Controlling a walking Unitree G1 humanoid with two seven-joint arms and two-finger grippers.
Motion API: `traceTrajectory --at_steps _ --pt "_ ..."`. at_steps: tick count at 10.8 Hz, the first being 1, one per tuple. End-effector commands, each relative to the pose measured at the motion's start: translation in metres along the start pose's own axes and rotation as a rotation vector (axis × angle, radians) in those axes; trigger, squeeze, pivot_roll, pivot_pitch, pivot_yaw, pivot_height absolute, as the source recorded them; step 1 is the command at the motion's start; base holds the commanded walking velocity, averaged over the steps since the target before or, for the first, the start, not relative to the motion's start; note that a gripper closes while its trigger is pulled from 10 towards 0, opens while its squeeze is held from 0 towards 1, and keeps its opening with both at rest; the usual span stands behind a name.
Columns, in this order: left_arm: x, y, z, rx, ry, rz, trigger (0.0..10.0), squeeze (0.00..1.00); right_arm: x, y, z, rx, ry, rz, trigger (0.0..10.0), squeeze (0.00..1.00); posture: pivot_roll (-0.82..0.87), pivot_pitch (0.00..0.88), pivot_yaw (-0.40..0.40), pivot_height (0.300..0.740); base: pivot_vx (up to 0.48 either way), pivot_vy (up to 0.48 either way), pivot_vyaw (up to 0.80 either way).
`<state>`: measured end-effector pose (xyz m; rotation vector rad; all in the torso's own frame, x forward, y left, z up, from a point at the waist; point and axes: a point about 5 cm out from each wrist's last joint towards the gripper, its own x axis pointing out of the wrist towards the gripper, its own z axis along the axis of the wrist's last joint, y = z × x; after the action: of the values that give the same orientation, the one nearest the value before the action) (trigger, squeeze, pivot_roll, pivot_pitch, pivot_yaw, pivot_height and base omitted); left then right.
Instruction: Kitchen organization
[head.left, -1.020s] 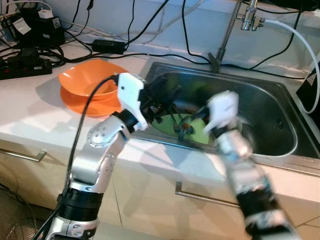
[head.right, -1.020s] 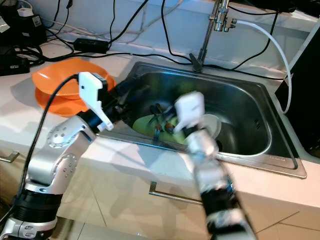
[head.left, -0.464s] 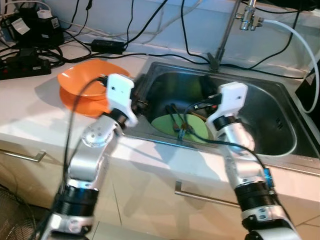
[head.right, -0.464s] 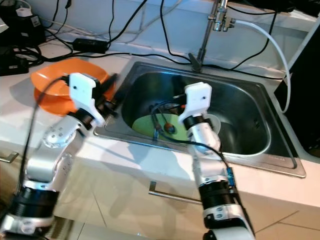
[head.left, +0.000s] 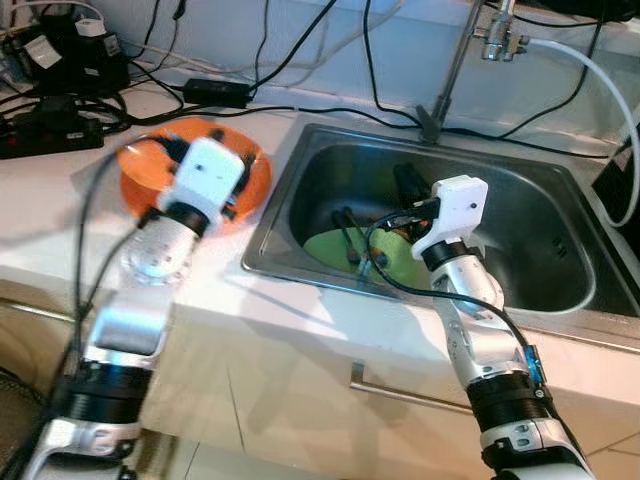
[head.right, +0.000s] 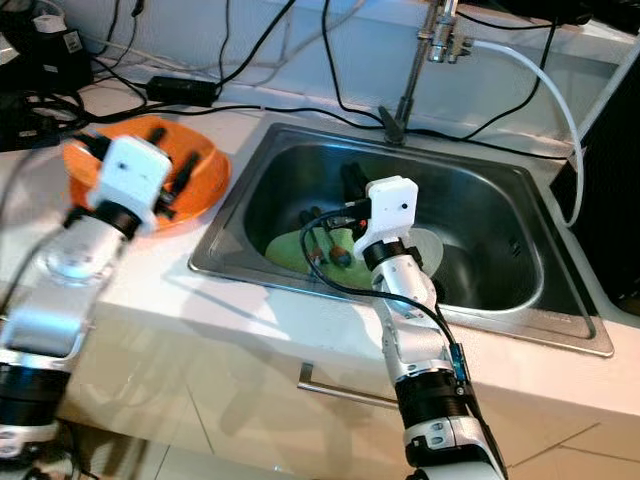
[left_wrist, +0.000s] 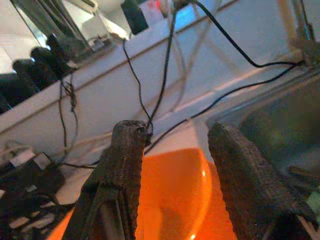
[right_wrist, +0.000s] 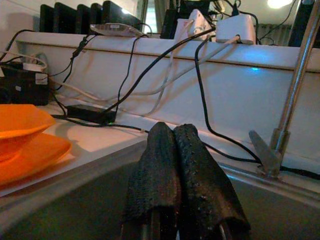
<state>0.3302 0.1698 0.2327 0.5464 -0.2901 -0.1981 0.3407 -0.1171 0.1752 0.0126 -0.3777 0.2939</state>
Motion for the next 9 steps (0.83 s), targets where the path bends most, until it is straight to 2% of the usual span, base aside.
traceTrajectory --at_steps 1,2,4,5,6,7,8,9 --pt "-0.003 -0.001 0.000 0.004 -0.005 -0.014 10.0 0.00 0.004 -0.007 0.005 0.033 -0.011 -0.022 10.0 0.00 0.26 0.030 -0.069 0.740 0.000 0.000 0.00" --pt "-0.004 -0.002 -0.007 -0.002 0.014 -0.011 10.0 0.00 0.003 0.000 0.007 0.109 -0.002 0.106 10.0 0.00 0.25 0.023 -0.070 0.740 0.000 0.000 0.00" --pt "-0.003 -0.007 -0.005 -0.016 0.005 -0.025 10.0 0.00 -0.003 0.006 0.008 0.150 0.006 0.193 10.0 0.00 0.24 0.019 -0.070 0.740 0.000 0.000 0.00" --pt "-0.002 -0.011 -0.004 -0.031 -0.003 -0.045 10.0 0.00 -0.012 0.019 0.012 0.218 -0.002 0.351 10.0 0.00 0.24 0.011 -0.066 0.740 0.000 0.000 0.00" --pt "-0.002 -0.012 -0.004 -0.036 -0.004 -0.053 10.0 0.00 -0.018 0.024 0.015 0.252 -0.003 0.440 10.0 0.00 0.24 0.009 -0.065 0.740 0.000 0.000 0.00" --pt "-0.002 -0.012 -0.004 -0.038 -0.005 -0.054 10.0 0.00 -0.019 0.025 0.015 0.263 0.001 0.456 10.0 0.00 0.24 0.008 -0.065 0.740 0.000 0.000 0.00" --pt "-0.002 -0.014 -0.004 -0.043 -0.006 -0.065 10.0 0.00 -0.035 0.034 0.015 0.308 0.030 0.615 10.0 0.00 0.23 0.005 -0.064 0.740 0.000 0.000 0.00" --pt "-0.001 -0.015 -0.004 -0.045 -0.008 -0.071 10.0 0.00 -0.046 0.038 0.014 0.346 0.058 0.696 10.0 0.00 0.23 0.006 -0.065 0.740 0.000 0.000 0.00"
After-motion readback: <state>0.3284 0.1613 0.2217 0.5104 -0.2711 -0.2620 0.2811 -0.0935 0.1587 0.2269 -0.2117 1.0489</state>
